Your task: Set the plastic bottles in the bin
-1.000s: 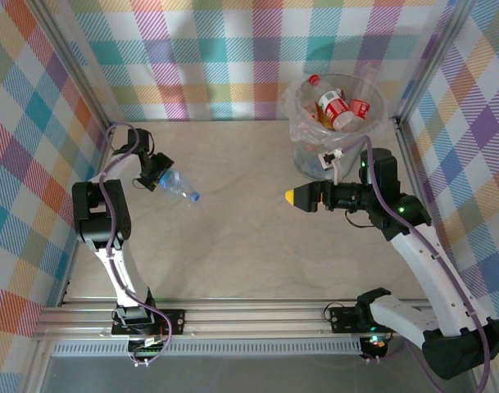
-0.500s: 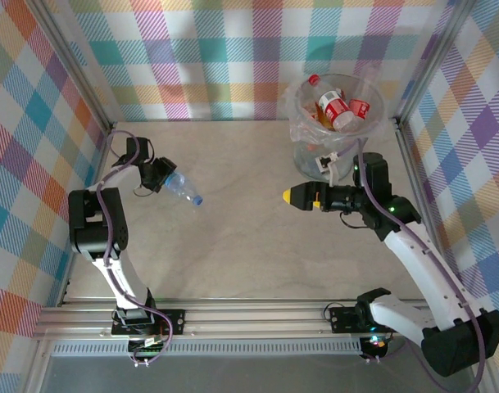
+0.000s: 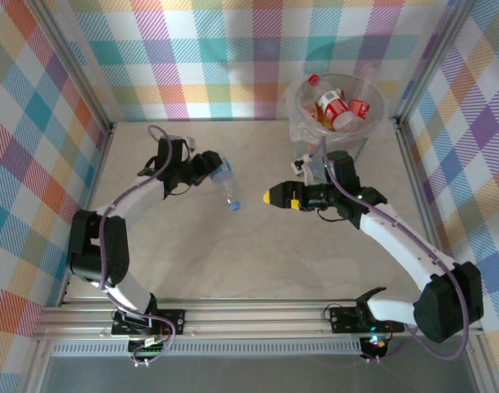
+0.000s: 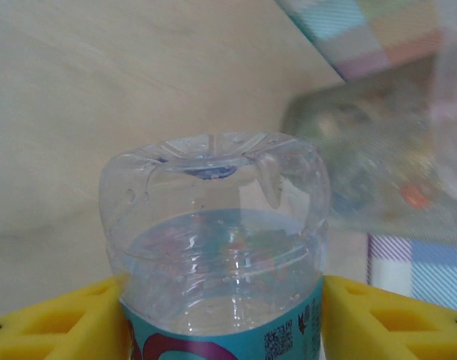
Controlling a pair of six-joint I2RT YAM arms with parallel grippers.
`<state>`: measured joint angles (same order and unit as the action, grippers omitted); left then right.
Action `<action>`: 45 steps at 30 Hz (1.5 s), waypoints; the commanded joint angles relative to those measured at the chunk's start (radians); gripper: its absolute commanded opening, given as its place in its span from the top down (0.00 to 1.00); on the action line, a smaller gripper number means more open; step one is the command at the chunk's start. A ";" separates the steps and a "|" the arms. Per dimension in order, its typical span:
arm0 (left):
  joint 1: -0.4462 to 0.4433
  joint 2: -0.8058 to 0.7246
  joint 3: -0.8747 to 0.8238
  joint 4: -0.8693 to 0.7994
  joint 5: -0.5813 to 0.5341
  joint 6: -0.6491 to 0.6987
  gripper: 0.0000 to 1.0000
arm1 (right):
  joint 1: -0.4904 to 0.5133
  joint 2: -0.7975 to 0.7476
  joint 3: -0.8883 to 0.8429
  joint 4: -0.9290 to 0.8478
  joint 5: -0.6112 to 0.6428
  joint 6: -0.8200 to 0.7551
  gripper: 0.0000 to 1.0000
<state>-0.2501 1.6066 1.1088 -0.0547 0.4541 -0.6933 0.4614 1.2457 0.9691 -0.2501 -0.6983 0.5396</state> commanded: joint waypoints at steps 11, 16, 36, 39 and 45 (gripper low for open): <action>-0.166 -0.136 -0.074 0.183 0.029 -0.169 0.39 | 0.017 0.085 -0.044 0.203 0.033 0.064 0.00; -0.191 -0.139 -0.083 0.233 0.029 -0.216 0.39 | 0.032 0.108 -0.041 0.227 0.015 0.079 0.00; -0.259 -0.130 -0.085 0.323 0.032 -0.252 0.38 | 0.059 0.139 -0.034 0.289 -0.007 0.124 0.14; -0.259 -0.130 -0.086 0.328 0.038 -0.253 0.38 | 0.068 0.139 -0.035 0.295 -0.009 0.131 0.19; -0.261 -0.130 -0.083 0.332 0.043 -0.259 0.38 | 0.069 0.128 -0.032 0.277 0.004 0.124 0.30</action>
<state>-0.4911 1.4960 1.0344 0.2394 0.4740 -0.9352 0.5232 1.3788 0.9325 -0.0006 -0.6777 0.6727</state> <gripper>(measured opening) 0.618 0.712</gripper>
